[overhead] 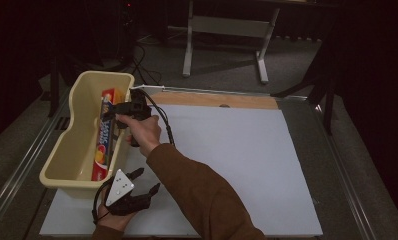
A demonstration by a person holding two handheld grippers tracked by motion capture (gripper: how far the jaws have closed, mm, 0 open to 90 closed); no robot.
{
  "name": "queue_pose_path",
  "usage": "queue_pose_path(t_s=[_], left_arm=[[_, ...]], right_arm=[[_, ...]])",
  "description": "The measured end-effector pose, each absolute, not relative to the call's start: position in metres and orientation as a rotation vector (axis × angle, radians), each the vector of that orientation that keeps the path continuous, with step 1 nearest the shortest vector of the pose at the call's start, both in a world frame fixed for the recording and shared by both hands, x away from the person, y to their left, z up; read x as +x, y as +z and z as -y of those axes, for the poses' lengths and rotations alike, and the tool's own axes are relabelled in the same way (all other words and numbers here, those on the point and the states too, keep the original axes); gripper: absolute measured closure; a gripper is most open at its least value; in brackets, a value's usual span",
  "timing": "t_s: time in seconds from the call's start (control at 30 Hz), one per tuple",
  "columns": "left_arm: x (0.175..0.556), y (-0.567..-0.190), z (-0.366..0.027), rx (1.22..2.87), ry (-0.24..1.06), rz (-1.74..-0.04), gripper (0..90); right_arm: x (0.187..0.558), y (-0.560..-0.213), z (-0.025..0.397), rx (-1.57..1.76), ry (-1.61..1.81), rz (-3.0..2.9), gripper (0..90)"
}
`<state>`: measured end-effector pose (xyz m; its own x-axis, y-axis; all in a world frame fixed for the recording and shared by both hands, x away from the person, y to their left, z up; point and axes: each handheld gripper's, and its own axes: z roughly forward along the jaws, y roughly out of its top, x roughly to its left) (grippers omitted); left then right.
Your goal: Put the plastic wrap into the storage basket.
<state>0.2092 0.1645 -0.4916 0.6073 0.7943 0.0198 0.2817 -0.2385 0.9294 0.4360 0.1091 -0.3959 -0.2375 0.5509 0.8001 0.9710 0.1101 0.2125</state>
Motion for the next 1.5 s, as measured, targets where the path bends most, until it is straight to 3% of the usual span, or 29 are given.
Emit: queue_pose_path(t_s=[0.4,0.8,1.5], left_arm=[[0.21,-0.492,-0.164,1.801,0.63,-0.874,28.8],[0.209,-0.492,-0.162,1.819,0.636,-0.873,28.7],[0.212,-0.494,-0.159,1.832,0.632,-0.883,28.8]], right_arm=[[0.422,-0.391,-0.075,-1.302,-1.083,2.138,42.6],[0.408,-0.386,-0.027,-1.142,-1.222,2.427,39.1],[0.373,-0.418,0.058,-0.937,-1.276,2.817,37.0]])
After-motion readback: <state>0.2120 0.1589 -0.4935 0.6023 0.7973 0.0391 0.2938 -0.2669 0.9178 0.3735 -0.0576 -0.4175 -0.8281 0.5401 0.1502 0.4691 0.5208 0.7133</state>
